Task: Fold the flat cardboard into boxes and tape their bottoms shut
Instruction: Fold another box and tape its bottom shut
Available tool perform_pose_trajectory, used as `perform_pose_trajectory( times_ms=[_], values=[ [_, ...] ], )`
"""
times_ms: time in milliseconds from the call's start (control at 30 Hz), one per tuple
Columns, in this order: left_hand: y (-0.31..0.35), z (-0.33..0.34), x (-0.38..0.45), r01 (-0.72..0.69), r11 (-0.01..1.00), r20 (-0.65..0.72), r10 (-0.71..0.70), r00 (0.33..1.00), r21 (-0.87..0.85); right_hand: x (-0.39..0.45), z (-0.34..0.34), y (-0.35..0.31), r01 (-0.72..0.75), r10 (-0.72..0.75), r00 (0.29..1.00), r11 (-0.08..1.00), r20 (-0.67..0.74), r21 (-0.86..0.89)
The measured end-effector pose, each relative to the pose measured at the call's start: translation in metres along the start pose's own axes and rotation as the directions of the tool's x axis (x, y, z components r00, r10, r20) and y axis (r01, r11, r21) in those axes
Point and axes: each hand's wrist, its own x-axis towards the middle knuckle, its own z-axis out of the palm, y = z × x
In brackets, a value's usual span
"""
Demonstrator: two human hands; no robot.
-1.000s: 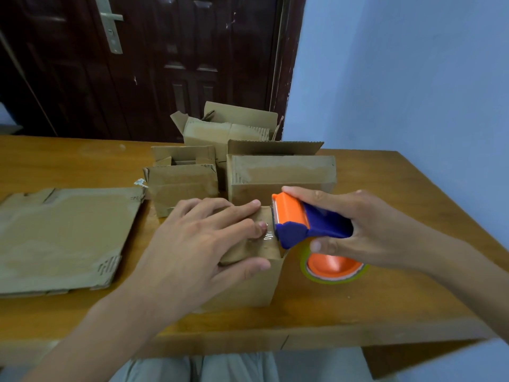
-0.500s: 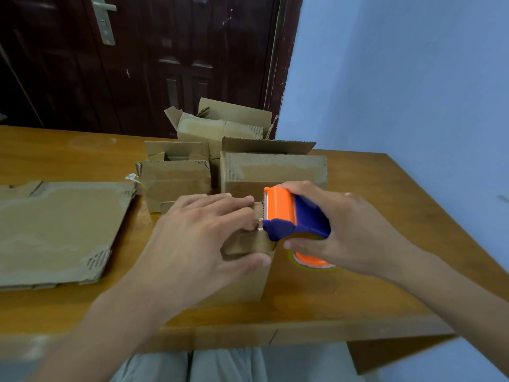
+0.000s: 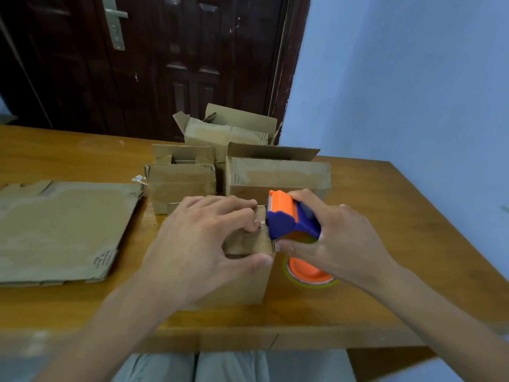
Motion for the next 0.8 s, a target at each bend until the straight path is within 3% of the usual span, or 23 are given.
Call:
perform_pose_trajectory(
  times_ms=[300, 567, 800],
  values=[
    [-0.002, -0.002, 0.003, 0.037, 0.995, 0.031, -0.034, 0.999, -0.090, -0.006, -0.001, -0.001, -0.032, 0.031, 0.999, 0.999, 0.014, 0.023],
    [0.000, -0.003, -0.001, -0.047, 0.999, 0.030, 0.047, 0.998, -0.012, -0.001, -0.032, 0.003, 0.108, -0.093, 0.985, 0.989, 0.142, -0.098],
    [-0.004, -0.003, -0.002, -0.055, 0.997, 0.030, 0.057, 0.998, -0.054, 0.004, -0.071, 0.017, 0.180, -0.120, 0.967, 0.946, 0.227, -0.268]
  ],
)
